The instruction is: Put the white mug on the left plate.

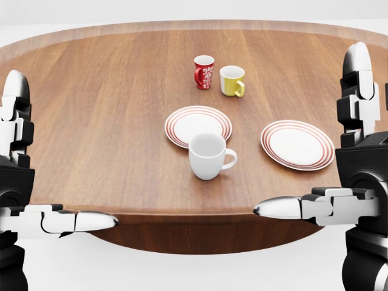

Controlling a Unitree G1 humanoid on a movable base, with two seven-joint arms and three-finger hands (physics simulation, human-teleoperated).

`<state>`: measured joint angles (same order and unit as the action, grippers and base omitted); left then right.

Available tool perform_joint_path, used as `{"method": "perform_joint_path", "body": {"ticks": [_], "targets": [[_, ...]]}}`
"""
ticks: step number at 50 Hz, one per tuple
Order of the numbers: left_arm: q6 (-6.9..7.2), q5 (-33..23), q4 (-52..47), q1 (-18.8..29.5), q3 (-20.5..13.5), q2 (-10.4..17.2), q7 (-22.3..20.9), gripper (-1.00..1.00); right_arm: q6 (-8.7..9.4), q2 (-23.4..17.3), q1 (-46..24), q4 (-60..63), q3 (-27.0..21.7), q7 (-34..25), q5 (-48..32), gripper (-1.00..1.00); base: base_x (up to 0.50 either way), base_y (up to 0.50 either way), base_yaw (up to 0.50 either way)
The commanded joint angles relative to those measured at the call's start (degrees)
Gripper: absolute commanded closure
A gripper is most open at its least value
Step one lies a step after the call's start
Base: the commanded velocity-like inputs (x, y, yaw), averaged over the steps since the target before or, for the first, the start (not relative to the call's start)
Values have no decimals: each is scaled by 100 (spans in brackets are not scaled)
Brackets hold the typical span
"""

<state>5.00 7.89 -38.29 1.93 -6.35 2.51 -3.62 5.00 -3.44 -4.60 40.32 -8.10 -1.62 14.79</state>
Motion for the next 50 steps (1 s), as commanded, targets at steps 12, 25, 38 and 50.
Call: {"method": "perform_joint_path", "body": {"ticks": [12,25,38,50], "targets": [[0,4,-33,-40,-2,-7,-35,-100,0,29,69,-64,5,-64,15,-100,0,24,0],[0,-4,-21,-61,15,-9,-66,-100,0,4,129,71,-2,-168,258,-100,36,-3,0],[0,-7,-6,-65,12,-10,-73,-100,0,-3,115,76,8,-186,239,-100,50,-5,0],[0,8,-68,-67,13,-12,-67,-100,0,20,159,109,74,-244,202,-100,50,-1,0]]}}
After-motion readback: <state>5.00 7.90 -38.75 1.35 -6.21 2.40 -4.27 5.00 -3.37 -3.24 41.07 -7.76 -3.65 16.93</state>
